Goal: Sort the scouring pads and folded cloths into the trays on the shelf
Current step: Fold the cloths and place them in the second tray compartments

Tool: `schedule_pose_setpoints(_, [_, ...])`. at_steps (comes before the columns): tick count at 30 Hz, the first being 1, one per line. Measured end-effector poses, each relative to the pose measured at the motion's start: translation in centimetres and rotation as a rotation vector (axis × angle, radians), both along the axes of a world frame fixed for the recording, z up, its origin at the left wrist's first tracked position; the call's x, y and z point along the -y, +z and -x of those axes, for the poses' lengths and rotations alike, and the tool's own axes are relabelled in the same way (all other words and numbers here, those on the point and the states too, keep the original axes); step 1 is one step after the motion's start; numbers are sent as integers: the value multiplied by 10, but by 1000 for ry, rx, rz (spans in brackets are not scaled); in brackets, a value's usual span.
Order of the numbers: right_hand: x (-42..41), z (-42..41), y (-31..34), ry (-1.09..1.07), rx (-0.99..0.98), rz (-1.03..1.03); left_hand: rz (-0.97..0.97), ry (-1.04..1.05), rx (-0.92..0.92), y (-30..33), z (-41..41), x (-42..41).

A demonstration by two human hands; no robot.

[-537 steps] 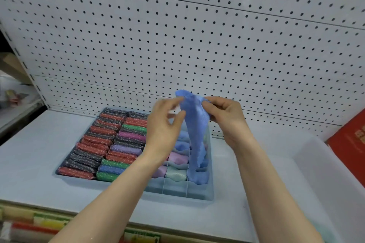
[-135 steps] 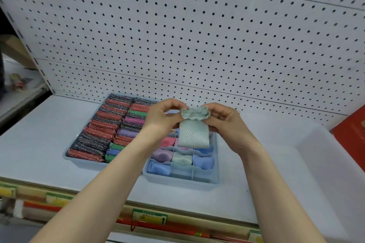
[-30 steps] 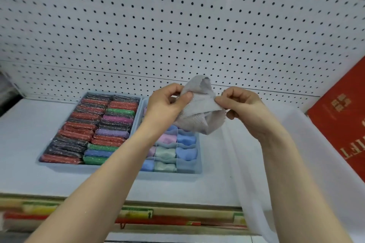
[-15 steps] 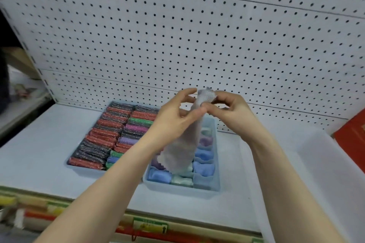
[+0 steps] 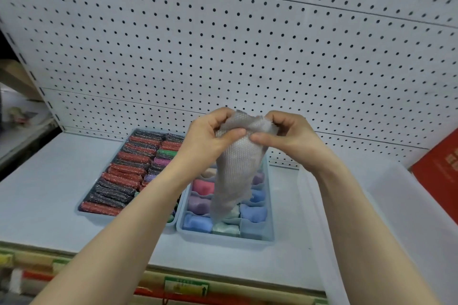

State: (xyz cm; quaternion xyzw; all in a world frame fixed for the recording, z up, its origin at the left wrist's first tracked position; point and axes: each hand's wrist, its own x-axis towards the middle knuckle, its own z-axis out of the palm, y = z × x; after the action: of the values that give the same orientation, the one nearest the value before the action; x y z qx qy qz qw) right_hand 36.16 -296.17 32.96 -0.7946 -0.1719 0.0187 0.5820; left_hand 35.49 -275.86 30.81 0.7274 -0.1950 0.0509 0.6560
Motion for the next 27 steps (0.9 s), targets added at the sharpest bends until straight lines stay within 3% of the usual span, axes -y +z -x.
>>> schedule_pose_setpoints(5, [1, 1, 2, -83, 91, -70, 37, 140, 23, 4, 0, 0])
schedule_pose_setpoints(15, [-2, 2, 2, -154, 181, -118, 103, 139, 19, -2, 6, 11])
schedule_pose_setpoints(21, [3, 5, 4, -84, 254, -4, 123, 143, -18, 2, 6, 10])
schedule_pose_setpoints(27, [4, 0, 2, -142, 283, 114, 22, 212, 46, 11, 5, 14])
